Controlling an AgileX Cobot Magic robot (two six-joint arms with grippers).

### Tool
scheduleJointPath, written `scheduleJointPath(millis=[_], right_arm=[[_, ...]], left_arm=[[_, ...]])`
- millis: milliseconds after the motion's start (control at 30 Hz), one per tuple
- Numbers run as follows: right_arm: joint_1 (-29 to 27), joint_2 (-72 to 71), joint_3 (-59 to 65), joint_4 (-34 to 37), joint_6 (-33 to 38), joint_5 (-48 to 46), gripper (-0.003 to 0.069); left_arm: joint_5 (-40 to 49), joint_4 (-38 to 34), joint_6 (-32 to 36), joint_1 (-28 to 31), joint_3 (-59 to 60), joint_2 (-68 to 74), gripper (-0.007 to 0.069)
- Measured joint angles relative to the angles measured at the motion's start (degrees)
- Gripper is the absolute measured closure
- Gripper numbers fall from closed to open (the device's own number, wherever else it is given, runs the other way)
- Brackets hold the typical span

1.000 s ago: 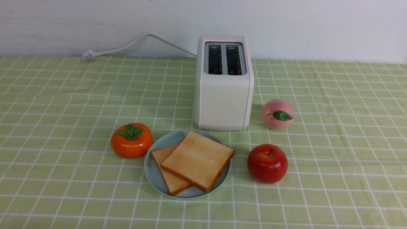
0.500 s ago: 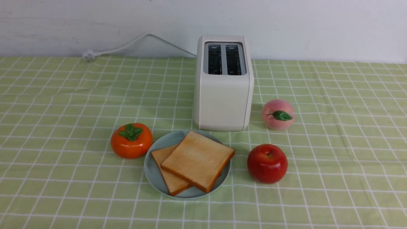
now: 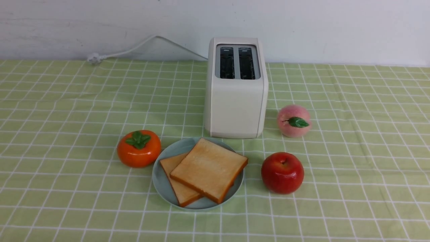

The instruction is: Take toasted bread from bread machine on green coffee tablecloth place on plate.

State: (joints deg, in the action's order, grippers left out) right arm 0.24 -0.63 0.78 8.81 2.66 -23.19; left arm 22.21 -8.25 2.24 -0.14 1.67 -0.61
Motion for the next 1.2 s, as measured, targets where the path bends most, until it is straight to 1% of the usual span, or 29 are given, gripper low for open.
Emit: scheduleJointPath(millis=[333,467,500,600,700,900,1200], right_arm=[[0.0,0.0,0.0,0.0,0.0,0.0,0.0629],[0.0,0.0,0.0,0.0,0.0,0.0,0.0625],[0.0,0.0,0.0,0.0,0.0,0.0,0.0624],[0.0,0.0,0.0,0.0,0.0,0.0,0.0619],[0.0,0.0,0.0,0.0,0.0,0.0,0.0615],[0.0,0.0,0.0,0.0,0.0,0.0,0.0606],[0.0,0.0,0.0,0.0,0.0,0.0,0.0594]], left_arm=[[-0.15,0.21,0.0,0.0,0.0,0.0,0.0637],[-1.79,0.27,-1.09,0.0,0.0,0.0,0.0637],[-2.03,-0.19,-2.24,0.0,0.0,0.0,0.0637],[-2.03,-0.96,-11.45,0.0,0.0,0.0,0.0637],[-1.47,0.94,-17.42,0.0,0.0,0.0,0.0637],[-0.85,1.79,-20.18,0.0,0.0,0.0,0.0637],[-0.85,2.12,-20.4,0.0,0.0,0.0,0.0637]])
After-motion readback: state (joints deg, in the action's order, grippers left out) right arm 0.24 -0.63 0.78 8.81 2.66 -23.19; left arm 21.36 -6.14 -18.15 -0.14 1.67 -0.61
